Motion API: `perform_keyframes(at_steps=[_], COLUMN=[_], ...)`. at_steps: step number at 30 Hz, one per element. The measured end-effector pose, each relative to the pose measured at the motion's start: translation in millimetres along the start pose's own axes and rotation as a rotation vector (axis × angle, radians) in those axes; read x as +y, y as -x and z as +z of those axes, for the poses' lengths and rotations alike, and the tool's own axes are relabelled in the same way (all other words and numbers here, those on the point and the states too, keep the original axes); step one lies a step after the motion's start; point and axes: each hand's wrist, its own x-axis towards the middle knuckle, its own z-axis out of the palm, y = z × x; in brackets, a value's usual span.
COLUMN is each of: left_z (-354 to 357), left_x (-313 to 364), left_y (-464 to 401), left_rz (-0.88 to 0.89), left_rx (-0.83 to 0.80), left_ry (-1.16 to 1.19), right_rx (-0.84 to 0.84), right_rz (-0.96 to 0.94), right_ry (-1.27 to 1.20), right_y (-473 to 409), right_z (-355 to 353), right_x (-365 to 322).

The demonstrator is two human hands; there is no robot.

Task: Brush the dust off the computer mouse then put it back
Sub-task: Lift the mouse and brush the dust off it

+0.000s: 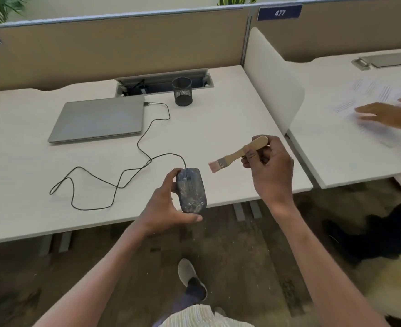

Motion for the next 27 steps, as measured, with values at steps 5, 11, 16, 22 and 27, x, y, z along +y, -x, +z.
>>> perform_keyframes(at_steps=[5,11,16,22,27], left_z=[8.4,6.1,-4.0,-25.5,-45.5], left_x=[4.9,-0.1,-9.7,-26.0,-42.4], left_y=[39.0,82.1,114.3,163.5,197.2], left_rz=[-0.005,-0.001,0.022,0.048,0.080], left_rx=[-0.037,-0.079,-0.102,-0.149,-0.195], left_ry=[0.016,0.035,0.039,0.026,0.022], right_rx=[-0.013,-0.013,0.000,0.013,0.017], right_rz=[0.053,0.045,0.048,0.085,0.052], right_ry=[0.002,0.032,0.042,0.086,0.188], right_y=[38.9,75.4,111.6,168.1,202.6], right_z=[-12.5,-13.7,-5.6,16.4,41.1], right_x=[-4.9,-15.7,-31.9,-54.7,-70.6])
